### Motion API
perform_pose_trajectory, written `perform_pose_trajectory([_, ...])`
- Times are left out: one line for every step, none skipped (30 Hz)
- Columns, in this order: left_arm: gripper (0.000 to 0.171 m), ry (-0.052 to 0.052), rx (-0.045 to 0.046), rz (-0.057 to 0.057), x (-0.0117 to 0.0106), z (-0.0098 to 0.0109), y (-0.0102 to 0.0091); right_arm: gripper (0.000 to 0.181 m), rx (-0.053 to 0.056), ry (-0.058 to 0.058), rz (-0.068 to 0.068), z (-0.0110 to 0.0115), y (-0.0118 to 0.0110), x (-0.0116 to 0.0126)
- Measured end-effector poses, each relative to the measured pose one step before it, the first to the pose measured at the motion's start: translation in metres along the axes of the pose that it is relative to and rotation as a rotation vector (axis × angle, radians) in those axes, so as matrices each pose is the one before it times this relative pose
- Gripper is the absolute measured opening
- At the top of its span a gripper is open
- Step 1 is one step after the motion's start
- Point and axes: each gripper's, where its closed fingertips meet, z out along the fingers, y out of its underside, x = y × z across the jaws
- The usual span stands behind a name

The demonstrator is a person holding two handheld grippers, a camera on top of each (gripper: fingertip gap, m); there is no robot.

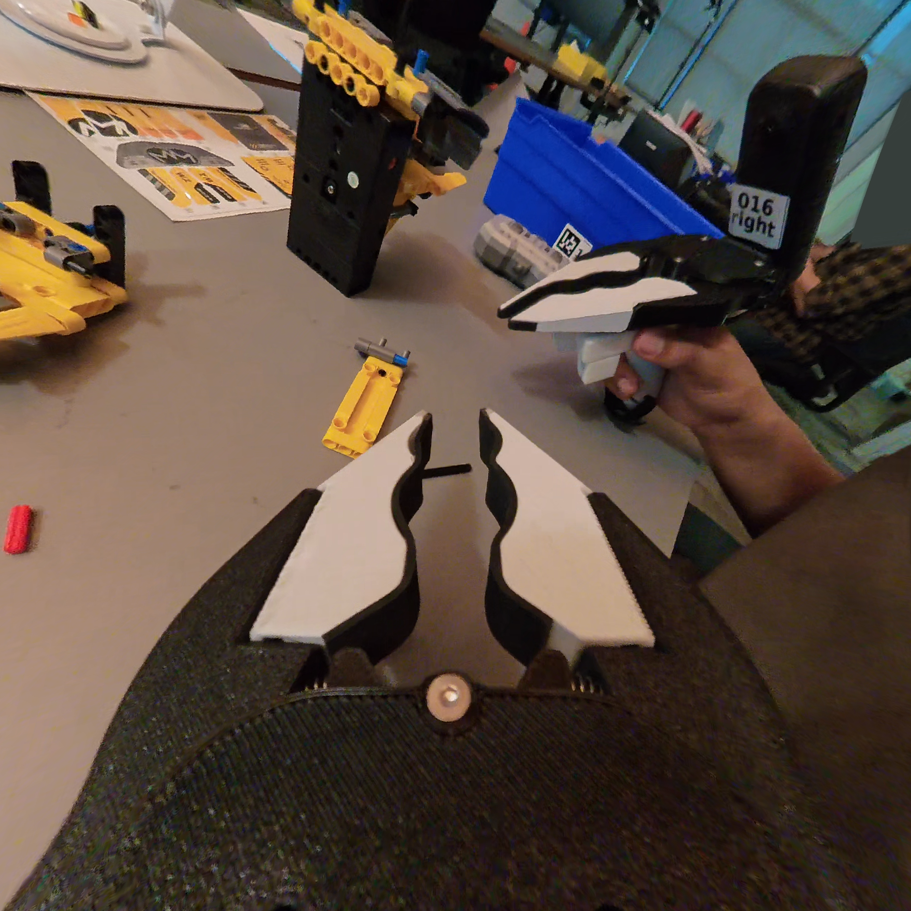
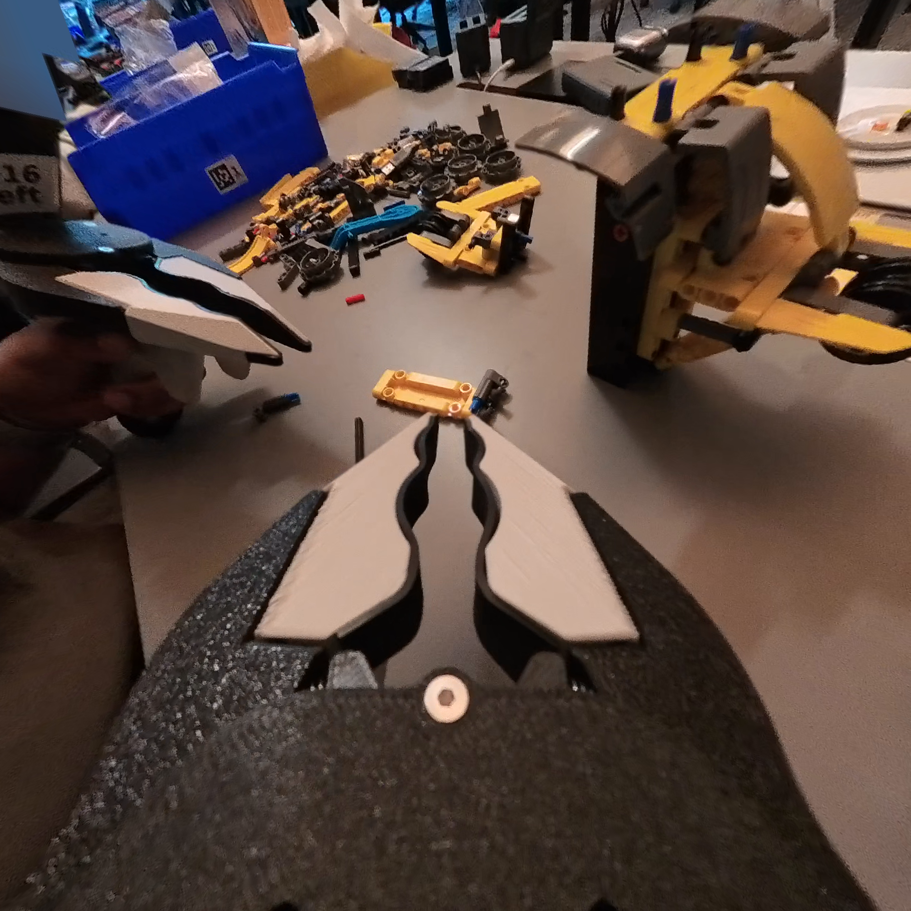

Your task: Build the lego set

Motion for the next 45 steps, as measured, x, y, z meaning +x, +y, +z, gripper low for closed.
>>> perform_pose_trajectory([0.014, 0.0022, -0.00510, 0.0096, 0.00155, 0.00201, -0.00026, 0.011, -0.0037, -0.0086, 0.0052, 0.00222, 0.00157, -0.00165])
perform_pose_trajectory([0.015, 0.0017, -0.00301, 0.0085, 0.00144, 0.00163, -0.00080, 0.012, -0.0048, -0.0127, 0.0050, 0.00303, 0.00110, -0.00265])
perform_pose_trajectory([0.015, -0.0001, -0.00238, 0.0087, 0.00138, 0.00128, -0.00089, 0.014, -0.0092, -0.0083, -0.0016, 0.00339, 0.00084, -0.00236])
perform_pose_trajectory([0.016, -0.0021, -0.00284, 0.0096, 0.00100, 0.00103, -0.00078, 0.017, -0.0117, 0.0006, -0.0125, 0.00356, 0.00035, -0.00132])
perform_pose_trajectory([0.016, -0.0035, -0.00303, 0.0103, 0.00084, 0.00071, -0.00051, 0.018, -0.0128, 0.0086, -0.0238, 0.00376, 0.00006, -0.00039])
perform_pose_trajectory([0.017, -0.0041, -0.00252, 0.0102, 0.00064, 0.00038, -0.00029, 0.019, -0.0161, 0.0150, -0.0317, 0.00400, -0.00004, 0.00058])
perform_pose_trajectory([0.017, -0.0034, -0.00253, 0.0092, 0.00065, 0.00034, -0.00002, 0.020, -0.0196, 0.0182, -0.0378, 0.00431, 0.00005, 0.00114])
perform_pose_trajectory([0.018, -0.0026, -0.00312, 0.0075, 0.00058, 0.00025, 0.00041, 0.021, -0.0230, 0.0197, -0.0404, 0.00501, 0.00034, 0.00164])
perform_pose_trajectory([0.018, -0.0022, -0.00343, 0.0055, 0.00047, 0.00032, 0.00062, 0.021, -0.0259, 0.0214, -0.0405, 0.00547, 0.00086, 0.00210])
perform_pose_trajectory([0.018, -0.0019, -0.00342, 0.0042, 0.00039, 0.00021, 0.00080, 0.021, -0.0252, 0.0202, -0.0405, 0.00586, 0.00083, 0.00209])
perform_pose_trajectory([0.019, -0.0024, -0.00269, 0.0032, 0.00015, 0.00024, 0.00083, 0.020, -0.0215, 0.0169, -0.0395, 0.00590, 0.00053, 0.00183])
perform_pose_trajectory([0.019, -0.0031, -0.00101, 0.0022, 0.00005, -0.00009, 0.00051, 0.018, -0.0163, 0.0141, -0.0394, 0.00529, -0.00001, 0.00157])
perform_pose_trajectory([0.020, -0.0026, 0.00049, 0.0020, 0.00016, -0.00007, 0.00034, 0.015, -0.0176, 0.0127, -0.0352, 0.00430, -0.00003, 0.00155])
perform_pose_trajectory([0.021, -0.0020, 0.00171, 0.0022, 0.00028, -0.00031, 0.00020, 0.013, -0.0219, 0.0102, -0.0289, 0.00383, 0.00061, 0.00097])
perform_pose_trajectory([0.021, -0.0016, 0.00202, 0.0025, 0.00035, -0.00042, 0.00034, 0.013, -0.0242, 0.0107, -0.0242, 0.00341, 0.00116, 0.00091])
perform_pose_trajectory([0.021, -0.0019, 0.00157, 0.0026, 0.00014, -0.00034, 0.00029, 0.012, -0.0247, 0.0154, -0.0215, 0.00312, 0.00198, 0.00147])
perform_pose_trajectory([0.021, -0.0028, 0.00068, 0.0024, -0.00024, -0.00034, 0.00051, 0.012, -0.0220, 0.0144, -0.0193, 0.00279, 0.00214, 0.00129])
perform_pose_trajectory([0.021, -0.0031, -0.00011, 0.0022, -0.00058, -0.00020, 0.00055, 0.011, -0.0184, 0.0127, -0.0132, 0.00248, 0.00227, 0.00106])
perform_pose_trajectory([0.021, -0.0024, -0.00053, 0.0022, -0.00067, -0.00007, 0.00059, 0.011, -0.0109, 0.0087, -0.0065, 0.00188, 0.00168, 0.00062])
perform_pose_trajectory([0.022, -0.0019, -0.00016, 0.0020, -0.00090, -0.00009, 0.00045, 0.009, 0.0017, 0.0034, -0.0008, 0.00106, 0.00006, -0.00012])
perform_pose_trajectory([0.022, -0.0015, -0.00018, 0.0007, -0.00095, -0.00005, 0.00025, 0.008, 0.0040, 0.0001, 0.0034, 0.00059, -0.00037, -0.00043])
perform_pose_trajectory([0.022, 0.0006, -0.00089, -0.0011, -0.00093, 0.00005, 0.00026, 0.008, 0.0022, 0.0020, 0.0036, 0.00022, -0.00024, 0.00000])
perform_pose_trajectory([0.023, 0.0035, -0.00098, -0.0023, -0.00044, -0.00010, -0.00001, 0.007, 0.0015, 0.0025, 0.0032, -0.00004, -0.00007, 0.00013])
perform_pose_trajectory([0.023, 0.0046, -0.00021, -0.0019, -0.00018, -0.00004, -0.00019, 0.007, 0.0018, 0.0019, 0.0028, -0.00010, -0.00005, 0.00008])
perform_pose_trajectory([0.023, 0.0038, 0.00046, -0.0009, -0.00021, -0.00012, -0.00018, 0.007, 0.0044, 0.0017, -0.0001, -0.00038, -0.00032, 0.00014])
perform_pose_trajectory([0.023, 0.0014, 0.00087, -0.0004, -0.00055, -0.00018, -0.00020, 0.007, 0.0125, 0.0010, -0.0035, -0.00135, -0.00181, -0.00017])
perform_pose_trajectory([0.024, -0.0021, 0.00095, -0.0017, -0.00110, -0.00015, -0.00005, 0.007, 0.0270, -0.0048, -0.0090, -0.00300, -0.00439, -0.00141])
perform_pose_trajectory([0.024, -0.0040, 0.00117, -0.0060, -0.00166, -0.00013, 0.00015, 0.007, 0.0423, -0.0072, -0.0142, -0.00466, -0.00755, -0.00239])
perform_pose_trajectory([0.026, -0.0030, 0.00333, -0.0126, -0.00209, -0.00023, -0.00010, 0.007, 0.0549, -0.0108, -0.0227, -0.00586, -0.01010, -0.00388])
perform_pose_trajectory([0.029, -0.0028, 0.00804, -0.0230, -0.00247, -0.00035, -0.00084, 0.007, 0.0648, -0.0173, -0.0345, -0.00634, -0.01207, -0.00599])
perform_pose_trajectory([0.034, -0.0007, 0.01728, -0.0373, -0.00290, -0.00063, -0.00236, 0.007, 0.0664, -0.0150, -0.0426, -0.00629, -0.01275, -0.00655])
perform_pose_trajectory([0.037, 0.0137, 0.02900, -0.0510, -0.00150, -0.00111, -0.00410, 0.007, 0.0570, -0.0060, -0.0489, -0.00540, -0.01171, -0.00571])
perform_pose_trajectory([0.037, 0.0410, 0.03550, -0.0611, 0.00173, -0.00156, -0.00528, 0.007, 0.0422, 0.0015, -0.0533, -0.00399, -0.00937, -0.00467])
perform_pose_trajectory([0.037, 0.0602, 0.03551, -0.0685, 0.00411, -0.00196, -0.00561, 0.007, 0.0313, -0.0013, -0.0576, -0.00288, -0.00738, -0.00507])
perform_pose_trajectory([0.037, 0.0636, 0.02854, -0.0659, 0.00489, -0.00205, -0.00459, 0.007, 0.0237, -0.0002, -0.0614, -0.00194, -0.00575, -0.00495])
perform_pose_trajectory([0.036, 0.0490, 0.01602, -0.0496, 0.00358, -0.00141, -0.00257, 0.007, 0.0168, 0.0082, -0.0615, -0.00106, -0.00430, -0.00375])
perform_pose_trajectory([0.036, 0.0215, 0.00443, -0.0303, 0.00052, -0.00077, -0.00045, 0.007, 0.0115, 0.0101, -0.0578, -0.00025, -0.00345, -0.00286])
perform_pose_trajectory([0.034, 0.0000, -0.00186, -0.0114, -0.00155, -0.00024, 0.00064, 0.007, 0.0100, 0.0044, -0.0528, 0.00026, -0.00291, -0.00298])
perform_pose_trajectory([0.027, -0.0062, -0.00333, -0.0014, -0.00170, -0.00004, 0.00093, 0.007, 0.0097, 0.0000, -0.0397, 0.00028, -0.00265, -0.00288])
perform_pose_trajectory([0.019, -0.0008, -0.00026, -0.0016, -0.00034, -0.00020, 0.00042, 0.007, 0.0078, -0.0066, -0.0290, 0.00052, -0.00202, -0.00307])
perform_pose_trajectory([0.013, 0.0084, 0.00853, -0.0063, 0.00110, -0.00047, -0.00119, 0.007, 0.0031, -0.0073, -0.0177, 0.00064, -0.00096, -0.00242])
perform_pose_trajectory([0.006, 0.0050, 0.01073, -0.0098, 0.00051, -0.00082, -0.00169, 0.007, 0.0009, -0.0007, -0.0060, 0.00050, -0.00023, -0.00088])
perform_pose_trajectory([0.006, 0.0044, 0.00105, -0.0023, 0.00019, -0.00045, -0.00043, 0.007, 0.0049, 0.0052, 0.0058, 0.00011, -0.00020, 0.00082])
perform_pose_trajectory([0.006, -0.0007, -0.00132, -0.0014, -0.00017, -0.00026, 0.00001, 0.007, 0.0048, -0.0037, 0.0247, 0.00013, 0.00012, 0.00041])
perform_pose_trajectory([0.005, -0.0008, 0.00548, 0.0031, 0.00008, -0.00053, -0.00100, 0.007, 0.0014, -0.0032, 0.0452, 0.00049, 0.00100, 0.00111])
